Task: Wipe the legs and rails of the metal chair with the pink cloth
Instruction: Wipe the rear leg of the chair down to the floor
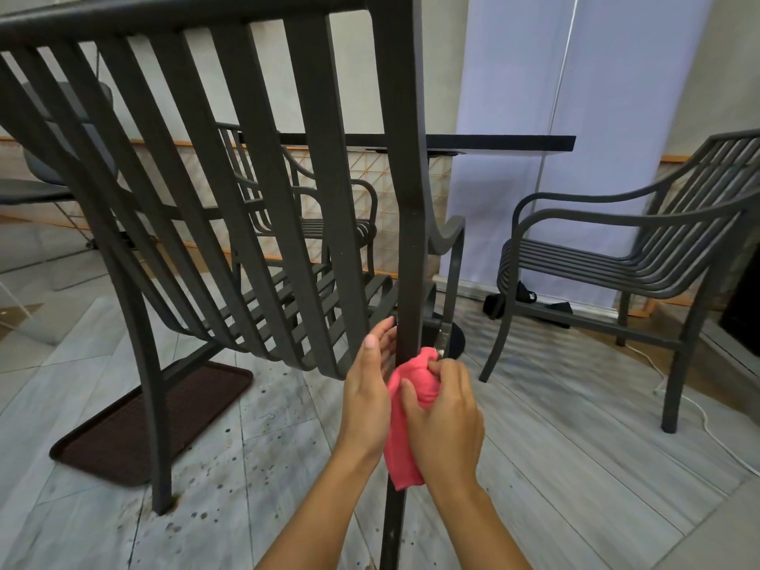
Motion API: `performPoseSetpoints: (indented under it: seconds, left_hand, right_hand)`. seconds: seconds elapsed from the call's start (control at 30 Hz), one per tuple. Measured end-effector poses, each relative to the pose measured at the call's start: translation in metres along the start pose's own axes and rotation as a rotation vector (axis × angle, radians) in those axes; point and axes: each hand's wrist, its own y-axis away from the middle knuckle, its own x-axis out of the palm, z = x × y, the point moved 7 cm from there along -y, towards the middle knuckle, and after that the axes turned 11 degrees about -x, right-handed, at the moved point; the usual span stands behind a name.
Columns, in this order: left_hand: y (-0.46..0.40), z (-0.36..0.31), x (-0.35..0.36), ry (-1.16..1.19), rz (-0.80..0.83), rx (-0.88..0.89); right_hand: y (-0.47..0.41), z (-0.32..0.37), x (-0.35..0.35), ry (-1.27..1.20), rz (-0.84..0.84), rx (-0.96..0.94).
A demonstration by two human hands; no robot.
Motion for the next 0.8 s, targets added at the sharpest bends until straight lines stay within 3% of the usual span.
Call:
performPoseSetpoints:
  seconds: [0.07, 0.23, 0.37, 0.53, 0.63, 0.8]
  left_hand:
    - [0.002, 0.006, -0.003, -0.022, -0.029, -0.008]
    - [0.006, 0.017, -0.014, -0.054, -0.107, -0.049]
    - [0.007, 0.019, -0.017, -0.055, -0.16, -0.105]
    - [0.008, 0.016, -0.016, -0.029, -0.141, -0.098]
    - [0.011, 0.013, -0.013, -0.022, -0.131, -0.068]
    - [0.004, 0.029, -0.015, 0.099, -0.093, -0.123]
  right_hand:
    - [0.003, -0.002, -0.005, -0.047, -0.036, -0.011]
    - [-0.006, 0.017, -0.038, -0.202, -0.303, -0.04]
    - [-0.031, 0.041, -0.042, -0.277, -0.346, -0.032]
    - [-0.043, 0.051, -0.03, -0.125, -0.282, 0.04]
    - [-0.041, 0.05, -0.028, 0.031, -0.324, 0.081]
    - [-0.041, 0.048, -0.019, 0.076, -0.354, 0.18]
